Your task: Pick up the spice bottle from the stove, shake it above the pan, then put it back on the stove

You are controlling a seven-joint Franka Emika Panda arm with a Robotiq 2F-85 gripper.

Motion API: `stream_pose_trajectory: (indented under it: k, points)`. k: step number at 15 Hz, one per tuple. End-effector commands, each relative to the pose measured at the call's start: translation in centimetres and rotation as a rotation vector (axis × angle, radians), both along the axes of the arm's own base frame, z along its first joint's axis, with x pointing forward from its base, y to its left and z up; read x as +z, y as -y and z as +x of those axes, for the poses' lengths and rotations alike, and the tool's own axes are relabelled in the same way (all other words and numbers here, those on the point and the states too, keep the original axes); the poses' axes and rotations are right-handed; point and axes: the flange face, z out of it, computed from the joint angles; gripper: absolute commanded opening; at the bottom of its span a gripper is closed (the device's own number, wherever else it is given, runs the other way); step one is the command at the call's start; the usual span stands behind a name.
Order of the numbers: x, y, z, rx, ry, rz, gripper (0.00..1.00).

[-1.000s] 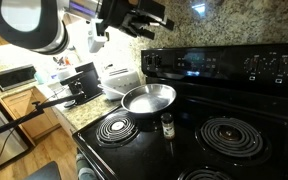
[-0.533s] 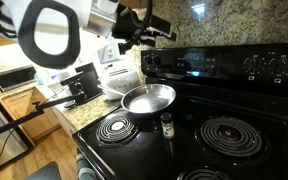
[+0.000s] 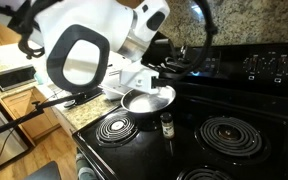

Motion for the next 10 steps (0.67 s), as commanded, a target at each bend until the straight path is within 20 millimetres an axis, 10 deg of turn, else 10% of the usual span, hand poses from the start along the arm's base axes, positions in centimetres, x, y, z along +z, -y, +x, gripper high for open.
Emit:
stream_pose_trajectory:
  k: [1,10]
  points:
    - [-2.7,3.5,-2.0,-0.032,-0.088,-0.051,1.0]
    - [-5.9,6.1,-4.0,-0.043,-0.186,-0.083,1.0]
